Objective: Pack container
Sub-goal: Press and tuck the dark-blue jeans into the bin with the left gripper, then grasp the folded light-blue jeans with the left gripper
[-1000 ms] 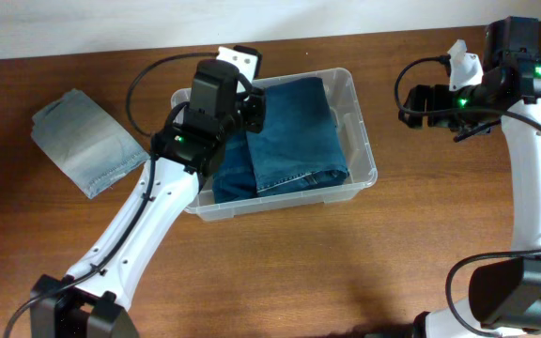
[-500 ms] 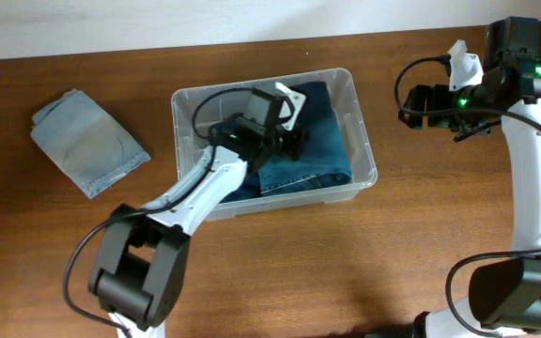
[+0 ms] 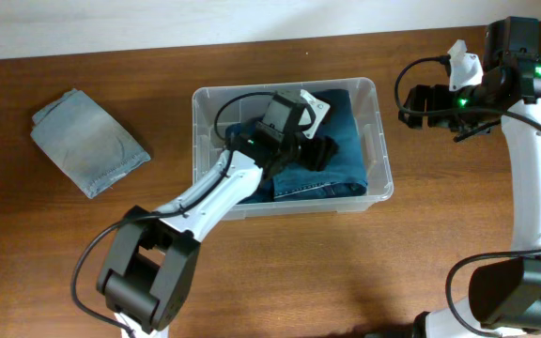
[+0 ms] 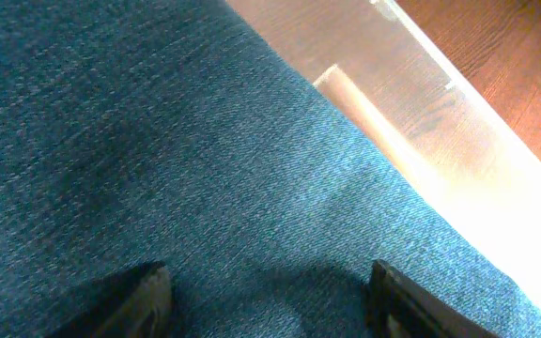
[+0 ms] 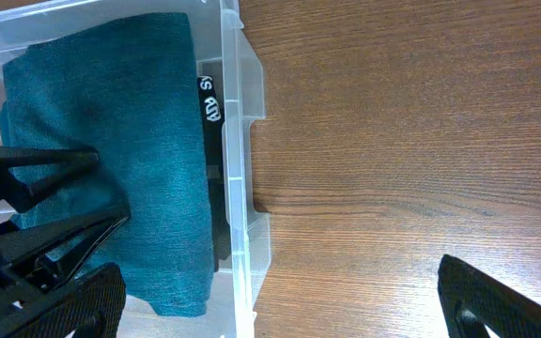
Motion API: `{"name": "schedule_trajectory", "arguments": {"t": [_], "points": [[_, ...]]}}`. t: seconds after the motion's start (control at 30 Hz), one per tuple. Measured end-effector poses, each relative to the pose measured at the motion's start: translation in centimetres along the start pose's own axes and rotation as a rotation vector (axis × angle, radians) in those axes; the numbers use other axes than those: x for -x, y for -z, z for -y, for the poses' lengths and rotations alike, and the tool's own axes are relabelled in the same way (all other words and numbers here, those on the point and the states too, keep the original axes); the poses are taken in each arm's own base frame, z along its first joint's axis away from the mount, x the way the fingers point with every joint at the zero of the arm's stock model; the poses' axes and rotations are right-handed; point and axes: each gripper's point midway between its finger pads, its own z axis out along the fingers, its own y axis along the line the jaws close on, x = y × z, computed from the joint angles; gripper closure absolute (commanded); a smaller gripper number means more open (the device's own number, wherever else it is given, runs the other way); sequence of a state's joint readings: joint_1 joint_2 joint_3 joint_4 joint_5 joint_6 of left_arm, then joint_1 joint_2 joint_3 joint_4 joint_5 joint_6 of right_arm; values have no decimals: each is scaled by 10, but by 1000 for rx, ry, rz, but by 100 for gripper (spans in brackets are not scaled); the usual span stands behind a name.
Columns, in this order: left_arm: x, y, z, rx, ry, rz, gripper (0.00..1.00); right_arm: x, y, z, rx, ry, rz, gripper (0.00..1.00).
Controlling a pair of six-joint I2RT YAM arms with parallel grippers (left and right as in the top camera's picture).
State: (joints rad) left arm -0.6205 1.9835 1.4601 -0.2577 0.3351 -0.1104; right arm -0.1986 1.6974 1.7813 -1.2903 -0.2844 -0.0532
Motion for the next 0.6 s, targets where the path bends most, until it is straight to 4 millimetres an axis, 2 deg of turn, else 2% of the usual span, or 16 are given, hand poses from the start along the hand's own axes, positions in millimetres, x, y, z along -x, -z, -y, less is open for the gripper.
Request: {"name": "schedule_trajectory", "arguments": {"t": [0.07, 0.13, 0.23, 0.3, 0.33, 0.37, 0.43, 0.53, 0.57, 0.6], "points": [[-1, 9, -8, 10, 19, -11, 2, 0, 0, 0, 0, 0, 0, 1], [0, 25, -24, 46, 50, -19, 1, 0, 0, 0, 0, 0, 0, 1], [10, 71, -71, 174, 120, 14, 1, 0, 0, 0, 0, 0, -1, 2], [24, 125, -114, 293, 180, 84, 1, 0, 0, 0, 0, -1, -1, 2], [29, 147, -129, 338, 201, 116, 1, 0, 0, 0, 0, -1, -1, 1], [34, 178, -150, 400, 236, 163, 1, 0, 0, 0, 0, -1, -1, 2], [34, 236, -185, 508, 314, 238, 1, 0, 0, 0, 0, 0, -1, 2], [11, 306, -237, 651, 485, 303, 1, 0, 0, 0, 0, 0, -1, 2], [-9, 330, -260, 709, 579, 311, 1, 0, 0, 0, 0, -1, -1, 2], [-24, 340, -274, 741, 642, 301, 1, 0, 0, 0, 0, -1, -1, 2]]}}
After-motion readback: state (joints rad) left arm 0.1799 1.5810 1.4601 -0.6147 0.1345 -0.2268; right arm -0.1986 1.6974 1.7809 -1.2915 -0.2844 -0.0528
